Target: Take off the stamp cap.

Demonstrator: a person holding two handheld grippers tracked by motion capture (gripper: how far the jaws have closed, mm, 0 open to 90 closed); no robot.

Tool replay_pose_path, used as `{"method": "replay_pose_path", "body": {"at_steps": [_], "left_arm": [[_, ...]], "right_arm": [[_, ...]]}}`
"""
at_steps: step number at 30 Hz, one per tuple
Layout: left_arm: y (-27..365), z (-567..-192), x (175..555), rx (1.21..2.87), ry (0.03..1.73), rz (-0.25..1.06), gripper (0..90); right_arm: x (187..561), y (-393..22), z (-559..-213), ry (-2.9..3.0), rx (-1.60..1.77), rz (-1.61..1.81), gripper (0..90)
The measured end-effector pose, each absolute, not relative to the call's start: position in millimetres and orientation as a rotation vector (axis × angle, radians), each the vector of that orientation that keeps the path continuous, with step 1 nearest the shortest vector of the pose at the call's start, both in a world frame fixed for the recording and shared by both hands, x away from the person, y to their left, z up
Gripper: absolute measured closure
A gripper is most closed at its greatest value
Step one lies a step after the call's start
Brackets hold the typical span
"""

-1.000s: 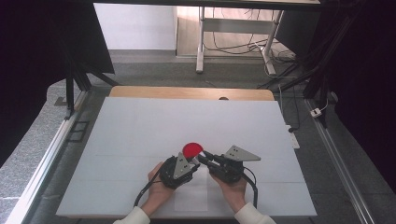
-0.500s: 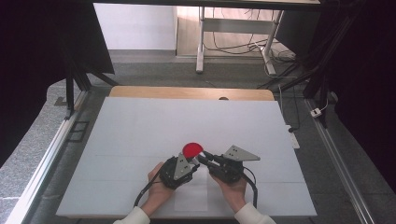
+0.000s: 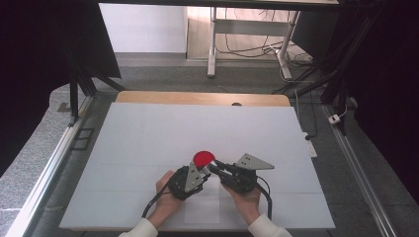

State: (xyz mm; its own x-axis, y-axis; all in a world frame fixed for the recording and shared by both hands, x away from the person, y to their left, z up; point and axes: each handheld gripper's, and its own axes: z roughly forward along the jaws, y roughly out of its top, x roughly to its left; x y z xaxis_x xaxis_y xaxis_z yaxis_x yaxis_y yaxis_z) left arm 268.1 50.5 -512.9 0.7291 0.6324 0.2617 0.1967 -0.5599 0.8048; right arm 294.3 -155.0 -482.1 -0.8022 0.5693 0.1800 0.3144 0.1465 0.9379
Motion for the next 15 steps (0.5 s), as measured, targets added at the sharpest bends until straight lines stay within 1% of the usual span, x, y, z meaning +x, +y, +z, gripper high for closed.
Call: {"method": "replay_pose_path", "body": {"at_steps": [11, 15], "left_arm": [[53.1, -513.5, 271.2, 2.086, 0.677, 0.584, 65.8], [53.1, -513.9, 271.2, 2.081, 0.681, 0.580, 65.8]], "right_arm": [[291.7, -154.1, -482.9, 2.182, 0.871, 1.710, 75.3], [291.2, -154.1, -483.1, 2.181, 0.871, 1.709, 75.3]]}}
